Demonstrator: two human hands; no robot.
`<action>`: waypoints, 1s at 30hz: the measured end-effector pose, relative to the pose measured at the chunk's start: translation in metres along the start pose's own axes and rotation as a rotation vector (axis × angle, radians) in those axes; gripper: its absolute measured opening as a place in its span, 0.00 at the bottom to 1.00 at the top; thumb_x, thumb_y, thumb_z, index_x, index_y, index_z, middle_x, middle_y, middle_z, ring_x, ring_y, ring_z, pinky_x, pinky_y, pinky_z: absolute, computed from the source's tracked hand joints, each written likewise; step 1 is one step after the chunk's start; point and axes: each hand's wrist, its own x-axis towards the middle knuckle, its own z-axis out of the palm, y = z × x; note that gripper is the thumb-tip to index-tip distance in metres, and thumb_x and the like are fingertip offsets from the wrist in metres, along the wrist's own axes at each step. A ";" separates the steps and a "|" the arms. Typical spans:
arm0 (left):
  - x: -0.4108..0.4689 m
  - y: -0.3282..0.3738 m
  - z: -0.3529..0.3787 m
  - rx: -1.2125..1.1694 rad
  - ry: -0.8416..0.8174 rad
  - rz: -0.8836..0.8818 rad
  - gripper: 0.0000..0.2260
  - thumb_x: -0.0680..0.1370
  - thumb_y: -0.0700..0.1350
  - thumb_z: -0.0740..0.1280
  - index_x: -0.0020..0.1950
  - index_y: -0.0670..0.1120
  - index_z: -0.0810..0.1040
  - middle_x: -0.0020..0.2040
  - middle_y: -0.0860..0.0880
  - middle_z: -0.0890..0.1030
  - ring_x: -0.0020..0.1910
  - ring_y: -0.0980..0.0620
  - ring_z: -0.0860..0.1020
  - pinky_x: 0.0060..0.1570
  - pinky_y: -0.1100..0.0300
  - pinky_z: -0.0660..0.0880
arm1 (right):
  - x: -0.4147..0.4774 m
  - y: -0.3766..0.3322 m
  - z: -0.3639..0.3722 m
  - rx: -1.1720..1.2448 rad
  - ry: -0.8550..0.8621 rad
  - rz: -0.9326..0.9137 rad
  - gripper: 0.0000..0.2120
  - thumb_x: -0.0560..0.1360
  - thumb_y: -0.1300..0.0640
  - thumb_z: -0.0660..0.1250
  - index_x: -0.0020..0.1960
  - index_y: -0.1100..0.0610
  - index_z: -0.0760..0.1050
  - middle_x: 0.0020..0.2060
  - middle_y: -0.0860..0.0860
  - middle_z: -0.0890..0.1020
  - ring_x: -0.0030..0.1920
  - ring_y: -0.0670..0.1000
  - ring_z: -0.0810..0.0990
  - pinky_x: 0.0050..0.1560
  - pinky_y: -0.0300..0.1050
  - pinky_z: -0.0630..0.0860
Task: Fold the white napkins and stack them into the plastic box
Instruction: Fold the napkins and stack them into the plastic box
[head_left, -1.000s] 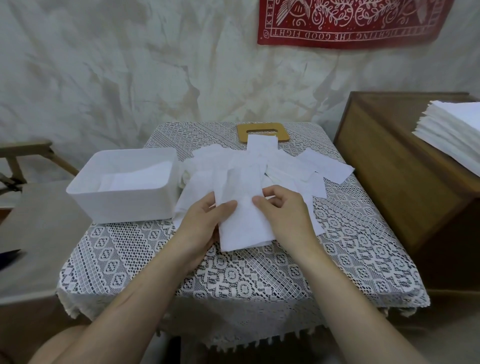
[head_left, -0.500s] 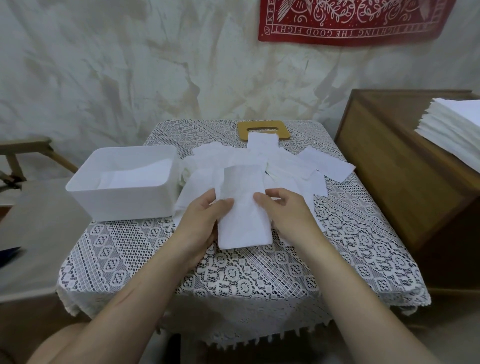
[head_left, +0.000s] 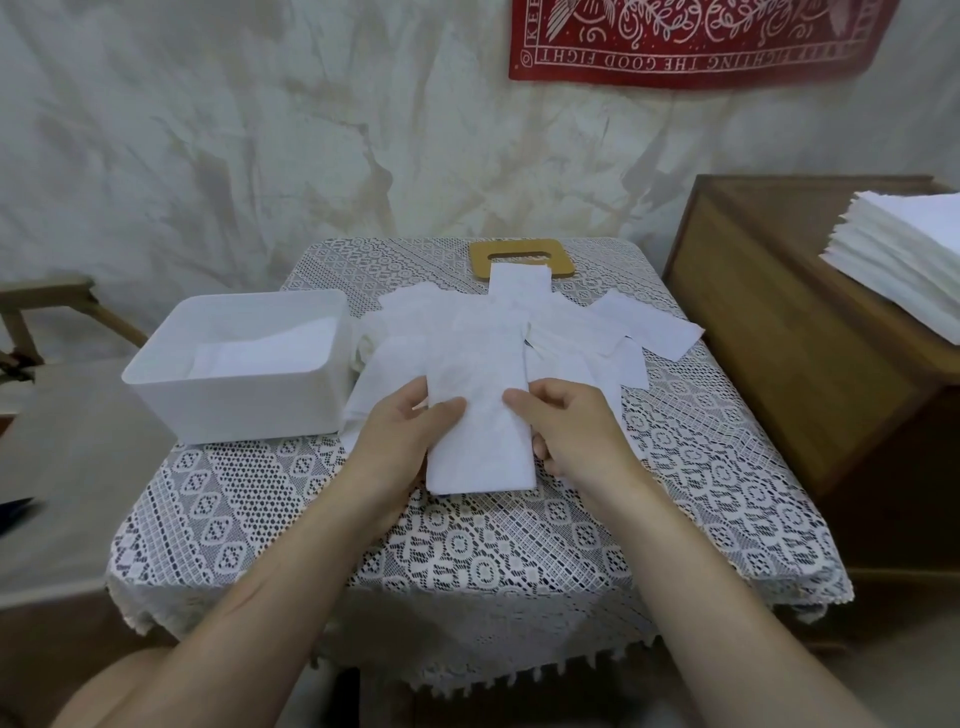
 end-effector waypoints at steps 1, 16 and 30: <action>0.001 -0.001 0.000 0.012 0.009 0.004 0.09 0.83 0.39 0.66 0.61 0.46 0.81 0.54 0.47 0.88 0.51 0.47 0.86 0.48 0.53 0.83 | 0.001 0.000 -0.001 -0.026 0.004 -0.012 0.10 0.81 0.55 0.68 0.47 0.61 0.81 0.19 0.41 0.71 0.19 0.40 0.66 0.22 0.30 0.61; 0.009 -0.002 -0.001 0.032 0.066 0.000 0.03 0.82 0.39 0.67 0.54 0.44 0.80 0.39 0.50 0.85 0.32 0.57 0.81 0.27 0.65 0.74 | 0.020 0.011 -0.040 -0.421 0.242 -0.066 0.06 0.79 0.51 0.69 0.47 0.50 0.83 0.39 0.42 0.84 0.44 0.49 0.82 0.46 0.47 0.75; 0.012 -0.002 -0.010 0.046 0.094 -0.006 0.05 0.81 0.38 0.68 0.55 0.45 0.81 0.49 0.45 0.87 0.46 0.44 0.81 0.48 0.46 0.74 | 0.033 0.014 -0.053 -0.735 0.257 0.049 0.12 0.79 0.49 0.69 0.60 0.51 0.75 0.54 0.50 0.81 0.53 0.56 0.79 0.52 0.49 0.75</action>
